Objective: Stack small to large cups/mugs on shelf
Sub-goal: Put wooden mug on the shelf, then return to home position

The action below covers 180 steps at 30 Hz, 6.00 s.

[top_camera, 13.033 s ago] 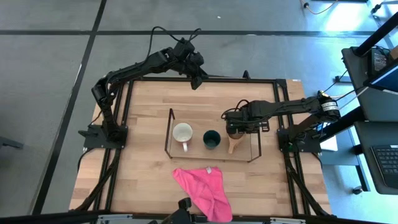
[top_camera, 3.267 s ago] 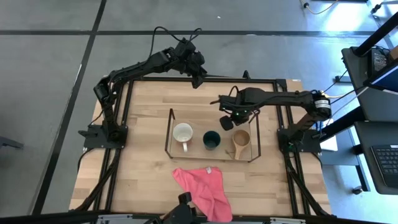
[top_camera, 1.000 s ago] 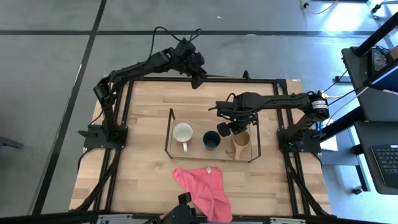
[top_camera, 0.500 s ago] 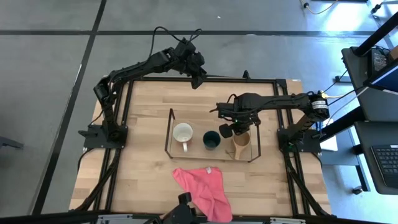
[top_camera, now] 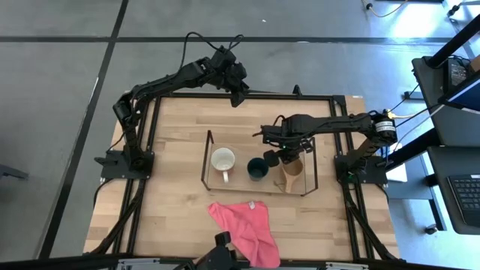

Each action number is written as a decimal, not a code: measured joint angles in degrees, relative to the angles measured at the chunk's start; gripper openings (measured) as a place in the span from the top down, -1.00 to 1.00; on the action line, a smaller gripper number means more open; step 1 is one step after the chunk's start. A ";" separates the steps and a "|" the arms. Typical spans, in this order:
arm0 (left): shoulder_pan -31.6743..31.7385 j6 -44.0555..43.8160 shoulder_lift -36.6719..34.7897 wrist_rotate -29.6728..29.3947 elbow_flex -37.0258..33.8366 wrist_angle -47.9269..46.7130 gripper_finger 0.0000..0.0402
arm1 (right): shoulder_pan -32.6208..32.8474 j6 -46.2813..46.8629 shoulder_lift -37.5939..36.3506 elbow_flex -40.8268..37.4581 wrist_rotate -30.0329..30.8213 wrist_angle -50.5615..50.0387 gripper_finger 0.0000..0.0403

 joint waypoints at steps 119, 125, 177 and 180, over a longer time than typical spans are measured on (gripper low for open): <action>-43.20 -24.05 -84.21 -19.20 -86.70 79.38 0.58 | 8.90 -39.91 -77.30 -33.65 1.90 59.70 0.87; -39.87 -23.76 -86.04 -14.38 -88.01 79.30 0.58 | 8.92 -43.24 -90.27 -40.08 0.14 62.06 0.87; -23.52 -27.13 -85.97 -8.52 -97.13 64.08 0.58 | 8.35 -60.37 -95.36 -74.29 0.19 86.94 0.87; -23.52 -27.06 -85.94 -9.34 -97.15 60.79 0.58 | 8.35 -61.46 -95.34 -74.29 0.20 84.44 0.87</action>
